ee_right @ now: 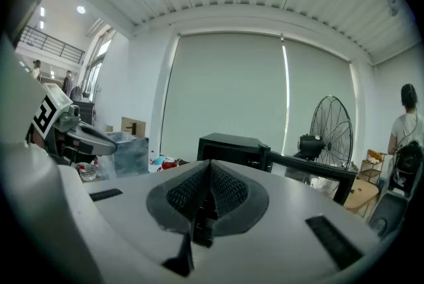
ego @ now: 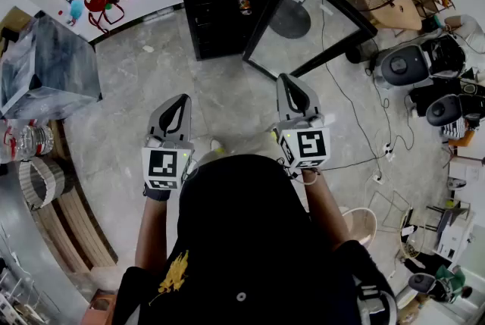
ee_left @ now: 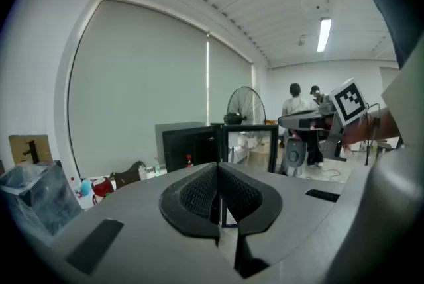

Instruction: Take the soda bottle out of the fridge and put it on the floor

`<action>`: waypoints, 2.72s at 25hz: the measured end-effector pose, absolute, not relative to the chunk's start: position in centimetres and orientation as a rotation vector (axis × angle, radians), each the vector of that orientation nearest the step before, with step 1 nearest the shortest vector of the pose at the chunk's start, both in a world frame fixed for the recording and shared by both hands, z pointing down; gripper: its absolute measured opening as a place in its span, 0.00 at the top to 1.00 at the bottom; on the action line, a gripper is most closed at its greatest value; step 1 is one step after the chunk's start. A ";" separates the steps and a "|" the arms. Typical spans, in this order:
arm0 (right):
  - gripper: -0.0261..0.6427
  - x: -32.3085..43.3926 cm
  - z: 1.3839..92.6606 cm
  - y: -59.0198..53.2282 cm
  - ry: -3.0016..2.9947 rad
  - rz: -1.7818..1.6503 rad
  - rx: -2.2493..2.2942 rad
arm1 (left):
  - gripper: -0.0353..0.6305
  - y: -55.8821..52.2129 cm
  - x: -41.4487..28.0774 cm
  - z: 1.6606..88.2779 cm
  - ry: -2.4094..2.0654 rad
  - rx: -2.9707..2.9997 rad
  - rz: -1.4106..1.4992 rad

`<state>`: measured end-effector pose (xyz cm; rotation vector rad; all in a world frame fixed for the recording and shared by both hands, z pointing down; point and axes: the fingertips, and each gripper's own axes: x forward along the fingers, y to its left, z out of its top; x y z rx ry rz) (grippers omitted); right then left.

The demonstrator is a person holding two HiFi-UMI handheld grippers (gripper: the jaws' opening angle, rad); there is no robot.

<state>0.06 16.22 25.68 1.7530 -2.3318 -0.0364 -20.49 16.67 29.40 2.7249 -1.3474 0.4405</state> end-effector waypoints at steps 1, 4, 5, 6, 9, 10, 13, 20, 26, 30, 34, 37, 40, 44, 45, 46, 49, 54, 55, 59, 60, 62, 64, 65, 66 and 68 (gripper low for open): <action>0.97 -0.2 25.7 16.0 -2.332 -0.060 1.725 | 0.92 16.5 -20.5 29.8 -1.347 2.725 0.466; 0.97 -0.4 26.2 15.6 -2.318 -0.100 1.652 | 0.92 16.2 -20.4 30.9 -1.335 2.728 0.518; 0.97 -0.3 26.6 15.7 -2.308 -0.096 1.639 | 0.92 16.2 -20.2 31.3 -1.323 2.727 0.518; 0.97 -0.2 26.9 15.8 -2.297 -0.087 1.634 | 0.92 16.2 -20.1 31.6 -1.307 2.722 0.512; 0.97 -0.7 27.2 15.8 -2.274 -0.046 1.641 | 0.92 16.3 -20.6 32.0 -1.264 2.701 0.492; 0.97 -1.2 27.0 15.6 -2.272 -0.031 1.645 | 0.92 16.3 -21.0 32.1 -1.251 2.694 0.494; 0.97 -2.4 26.8 15.1 -2.253 -0.020 1.637 | 0.92 15.9 -22.0 32.9 -1.215 2.672 0.519; 0.97 -1.1 28.0 12.8 -2.172 -0.068 1.520 | 0.92 13.1 -21.6 33.4 -1.210 2.645 0.530; 0.97 -1.0 30.9 4.5 -2.221 0.037 1.537 | 0.92 9.4 -21.3 32.0 -1.266 2.625 0.472; 0.96 -1.7 32.6 -2.7 -2.265 0.056 1.544 | 0.92 6.4 -21.5 32.7 -1.305 2.567 0.493; 0.96 -1.6 34.5 -8.9 -2.289 0.090 1.538 | 0.92 2.6 -20.1 32.4 -1.329 2.556 0.521; 0.96 -1.2 35.8 -12.6 -2.308 0.134 1.519 | 0.92 -0.9 -19.0 31.5 -1.367 2.551 0.549; 0.96 -0.6 37.1 -15.5 -2.315 0.156 1.509 | 0.92 -3.7 -18.1 30.4 -1.424 2.533 0.501; 0.96 0.4 38.5 -19.7 -2.294 0.153 1.515 | 0.92 -6.6 -16.5 30.1 -1.452 2.468 0.360; 0.96 0.6 39.1 -20.4 -2.286 0.168 1.526 | 0.92 -6.8 -16.0 30.5 -1.435 2.454 0.335; 0.96 0.6 39.7 -21.0 -2.278 0.183 1.535 | 0.92 -7.0 -15.6 30.9 -1.419 2.446 0.320; 0.95 0.2 41.7 -23.0 -2.259 0.214 1.534 | 0.92 -7.0 -15.0 31.6 -1.397 2.455 0.305; 0.95 -0.7 43.9 -26.4 -2.224 0.239 1.542 | 0.92 -6.4 -15.5 32.3 -1.390 2.461 0.307; 0.95 -0.8 44.3 -27.0 -2.218 0.247 1.550 | 0.92 -6.4 -15.9 32.6 -1.400 2.452 0.306; 0.74 -1.5 45.6 -29.1 -2.252 0.343 1.556 | 0.92 -6.8 -18.0 34.2 -1.438 2.287 0.146; 0.67 -1.5 45.8 -29.6 -2.269 0.372 1.566 | 0.92 -6.9 -18.4 34.7 -1.443 2.237 0.112; 0.56 -1.5 46.0 -31.1 -2.297 0.391 1.613 | 0.92 -7.0 -18.8 35.6 -1.463 2.186 0.111; 0.55 -1.3 46.6 -32.8 -2.296 0.369 1.675 | 0.92 -6.8 -19.0 36.1 -1.481 2.172 0.149; 0.55 -1.1 47.1 -33.6 -2.284 0.361 1.703 | 0.92 -6.7 -19.0 36.1 -1.486 2.168 0.161; 0.54 -0.9 47.7 -34.5 -2.266 0.361 1.726 | 0.92 -6.6 -19.0 36.2 -1.491 2.163 0.168; 0.53 -0.7 48.9 -36.5 -2.229 0.371 1.750 | 0.92 -6.5 -19.2 36.2 -1.509 2.145 0.174</action>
